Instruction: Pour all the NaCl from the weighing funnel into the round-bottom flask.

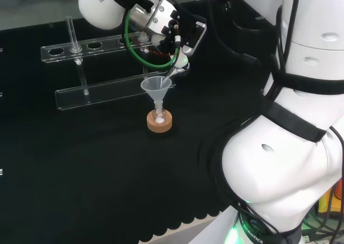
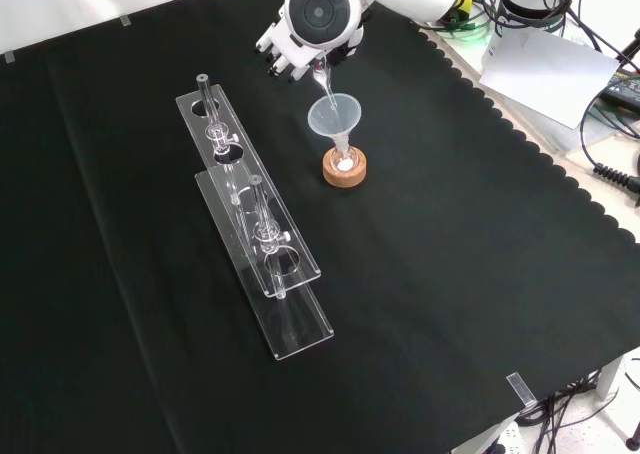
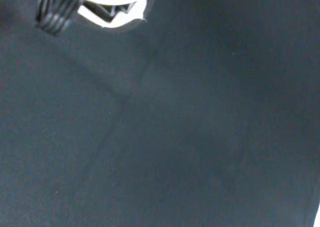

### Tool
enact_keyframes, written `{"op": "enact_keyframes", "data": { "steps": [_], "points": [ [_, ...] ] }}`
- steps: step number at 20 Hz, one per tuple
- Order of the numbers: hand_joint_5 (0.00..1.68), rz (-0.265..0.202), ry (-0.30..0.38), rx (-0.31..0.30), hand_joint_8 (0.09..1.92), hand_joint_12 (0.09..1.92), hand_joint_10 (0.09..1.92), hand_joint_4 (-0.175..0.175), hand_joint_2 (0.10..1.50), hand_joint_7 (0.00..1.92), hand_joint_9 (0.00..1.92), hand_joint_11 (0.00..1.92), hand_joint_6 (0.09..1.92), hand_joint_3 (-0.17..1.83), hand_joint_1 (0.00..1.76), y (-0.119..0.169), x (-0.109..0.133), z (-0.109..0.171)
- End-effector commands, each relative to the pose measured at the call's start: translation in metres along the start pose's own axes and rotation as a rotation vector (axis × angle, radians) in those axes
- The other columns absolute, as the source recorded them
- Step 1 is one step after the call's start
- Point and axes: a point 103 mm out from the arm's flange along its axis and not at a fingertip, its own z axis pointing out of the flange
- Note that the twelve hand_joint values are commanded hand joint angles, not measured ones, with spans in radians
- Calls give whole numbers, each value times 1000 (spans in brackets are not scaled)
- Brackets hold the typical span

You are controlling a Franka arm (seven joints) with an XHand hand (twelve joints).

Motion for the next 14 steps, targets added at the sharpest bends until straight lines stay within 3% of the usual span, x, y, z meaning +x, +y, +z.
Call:
{"op": "enact_keyframes", "data": {
  "steps": [1, 14],
  "points": [
    [1160, -3, -17, 0, 628, 1302, 534, 175, 681, 465, 755, 381, 888, 701, 1093, -1, 0, -2],
    [1160, 2, -39, 12, 628, 1303, 535, 175, 681, 465, 755, 380, 889, 701, 1092, -1, 2, -7]
  ]
}}
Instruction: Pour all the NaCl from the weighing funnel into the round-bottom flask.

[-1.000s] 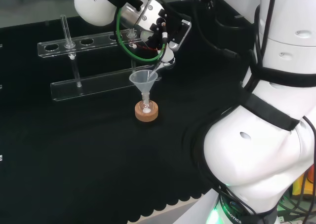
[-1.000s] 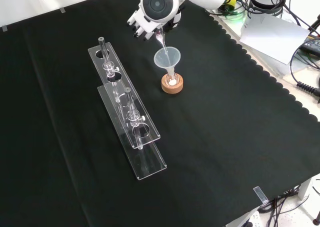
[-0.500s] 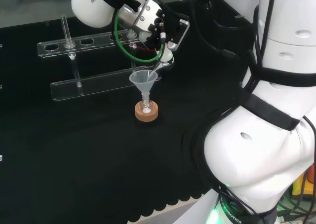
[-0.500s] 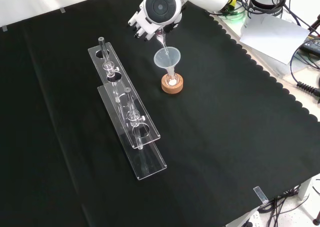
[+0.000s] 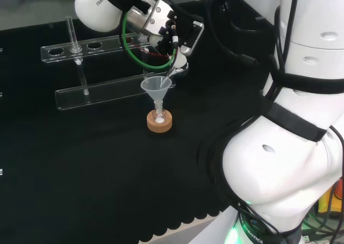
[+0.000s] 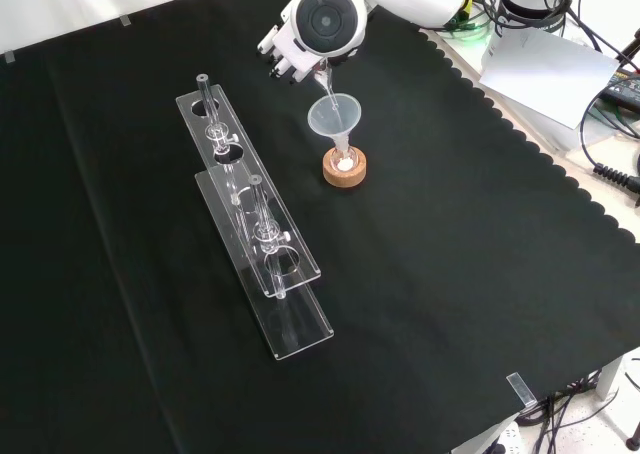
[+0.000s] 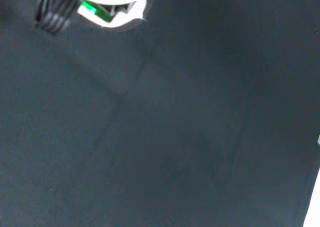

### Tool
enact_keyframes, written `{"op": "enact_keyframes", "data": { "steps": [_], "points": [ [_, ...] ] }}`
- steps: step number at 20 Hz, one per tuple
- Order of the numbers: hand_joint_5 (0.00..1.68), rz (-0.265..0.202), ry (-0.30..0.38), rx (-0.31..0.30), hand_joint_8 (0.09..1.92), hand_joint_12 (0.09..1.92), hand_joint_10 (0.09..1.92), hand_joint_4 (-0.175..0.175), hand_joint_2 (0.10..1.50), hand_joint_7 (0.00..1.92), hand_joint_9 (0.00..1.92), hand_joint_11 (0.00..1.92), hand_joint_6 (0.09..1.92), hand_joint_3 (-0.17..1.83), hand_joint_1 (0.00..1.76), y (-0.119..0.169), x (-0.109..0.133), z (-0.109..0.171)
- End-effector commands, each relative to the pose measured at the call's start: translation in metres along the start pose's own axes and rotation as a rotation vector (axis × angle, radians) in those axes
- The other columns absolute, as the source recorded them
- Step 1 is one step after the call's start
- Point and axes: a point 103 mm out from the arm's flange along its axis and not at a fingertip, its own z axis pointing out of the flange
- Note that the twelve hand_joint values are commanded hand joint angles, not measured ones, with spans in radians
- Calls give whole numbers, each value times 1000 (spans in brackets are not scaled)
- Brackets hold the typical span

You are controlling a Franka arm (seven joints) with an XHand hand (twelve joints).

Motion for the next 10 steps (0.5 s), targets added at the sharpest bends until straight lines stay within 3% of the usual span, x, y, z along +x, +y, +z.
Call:
{"op": "enact_keyframes", "data": {
  "steps": [1, 10],
  "points": [
    [1160, 4, -6, 8, 628, 1303, 535, 175, 681, 464, 755, 379, 890, 701, 1092, -1, 0, -3],
    [1159, 16, -30, 20, 627, 1303, 535, 175, 681, 460, 752, 374, 891, 701, 1092, -1, 2, -8]
  ]
}}
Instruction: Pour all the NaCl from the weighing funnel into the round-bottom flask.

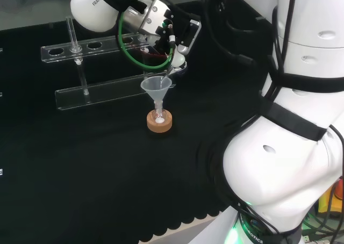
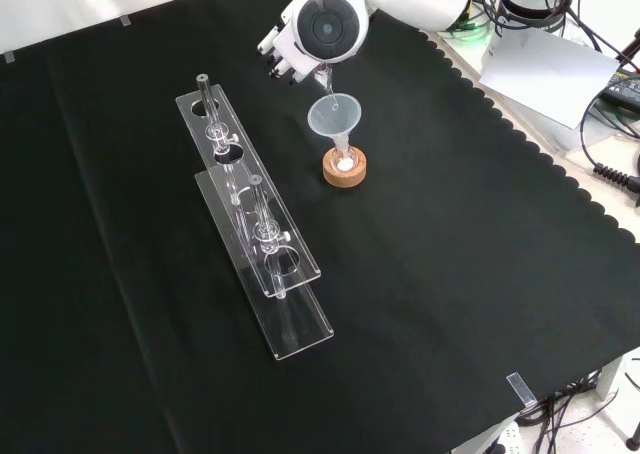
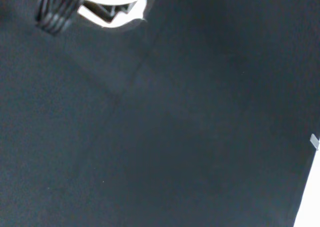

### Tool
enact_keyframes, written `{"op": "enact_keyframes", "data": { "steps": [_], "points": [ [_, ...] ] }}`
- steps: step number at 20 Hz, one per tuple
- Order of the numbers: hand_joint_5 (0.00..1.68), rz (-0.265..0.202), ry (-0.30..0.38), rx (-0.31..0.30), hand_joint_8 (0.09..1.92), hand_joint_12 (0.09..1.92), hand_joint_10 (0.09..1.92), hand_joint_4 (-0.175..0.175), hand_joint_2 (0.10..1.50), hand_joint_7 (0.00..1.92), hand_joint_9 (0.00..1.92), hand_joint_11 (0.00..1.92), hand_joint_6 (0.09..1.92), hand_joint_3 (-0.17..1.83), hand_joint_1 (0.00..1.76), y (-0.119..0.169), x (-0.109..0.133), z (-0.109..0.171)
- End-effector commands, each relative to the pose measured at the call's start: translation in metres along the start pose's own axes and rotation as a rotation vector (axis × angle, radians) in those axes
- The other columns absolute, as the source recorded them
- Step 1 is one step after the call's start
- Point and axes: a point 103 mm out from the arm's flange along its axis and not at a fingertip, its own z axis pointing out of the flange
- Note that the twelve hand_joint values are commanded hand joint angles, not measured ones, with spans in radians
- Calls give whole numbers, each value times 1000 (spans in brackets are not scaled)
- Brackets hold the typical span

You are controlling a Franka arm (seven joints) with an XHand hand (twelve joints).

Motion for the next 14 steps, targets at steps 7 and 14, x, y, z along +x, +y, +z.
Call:
{"op": "enact_keyframes", "data": {
  "steps": [7, 14],
  "points": [
    [1159, 11, -20, 10, 625, 1302, 534, 175, 681, 455, 747, 368, 891, 702, 1092, -1, 1, -3],
    [1159, 13, -31, 19, 624, 1295, 533, 175, 681, 448, 739, 314, 891, 702, 1092, -1, 2, -3]
  ]
}}
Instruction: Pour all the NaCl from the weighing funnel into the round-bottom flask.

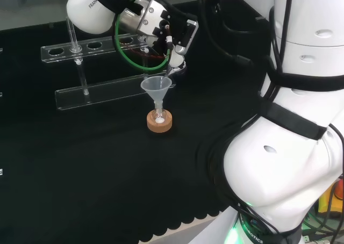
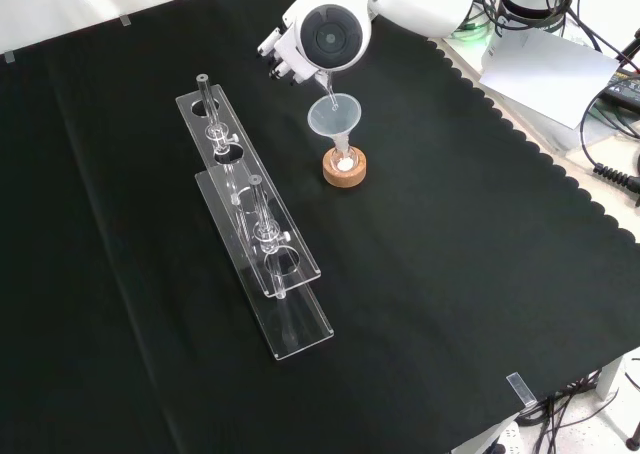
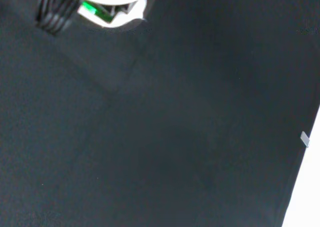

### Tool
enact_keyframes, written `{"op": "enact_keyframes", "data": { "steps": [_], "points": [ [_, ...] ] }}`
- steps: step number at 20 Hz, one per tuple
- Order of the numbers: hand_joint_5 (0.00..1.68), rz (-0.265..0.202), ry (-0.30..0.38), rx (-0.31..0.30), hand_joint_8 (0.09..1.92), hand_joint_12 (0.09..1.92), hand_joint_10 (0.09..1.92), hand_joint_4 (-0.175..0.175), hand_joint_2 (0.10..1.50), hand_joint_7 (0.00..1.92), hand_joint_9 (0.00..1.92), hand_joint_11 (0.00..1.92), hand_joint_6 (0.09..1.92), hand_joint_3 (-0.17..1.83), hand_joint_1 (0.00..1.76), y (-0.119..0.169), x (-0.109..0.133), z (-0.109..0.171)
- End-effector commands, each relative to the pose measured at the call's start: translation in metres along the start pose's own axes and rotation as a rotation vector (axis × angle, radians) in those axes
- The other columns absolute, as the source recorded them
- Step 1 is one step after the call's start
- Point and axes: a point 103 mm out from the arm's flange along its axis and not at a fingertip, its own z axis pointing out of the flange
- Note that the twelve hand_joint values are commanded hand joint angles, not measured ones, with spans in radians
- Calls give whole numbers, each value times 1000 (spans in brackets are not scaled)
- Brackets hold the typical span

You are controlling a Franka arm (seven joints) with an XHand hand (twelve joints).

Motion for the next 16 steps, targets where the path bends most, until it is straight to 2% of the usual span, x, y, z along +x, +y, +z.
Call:
{"op": "enact_keyframes", "data": {
  "steps": [1, 16],
  "points": [
    [1159, 5, -11, 5, 624, 1296, 533, 175, 681, 447, 738, 312, 891, 702, 1092, 0, 1, 1],
    [1159, 8, -32, 20, 624, 1302, 535, 175, 681, 441, 733, 303, 892, 703, 1092, -2, 2, -3]
  ]
}}
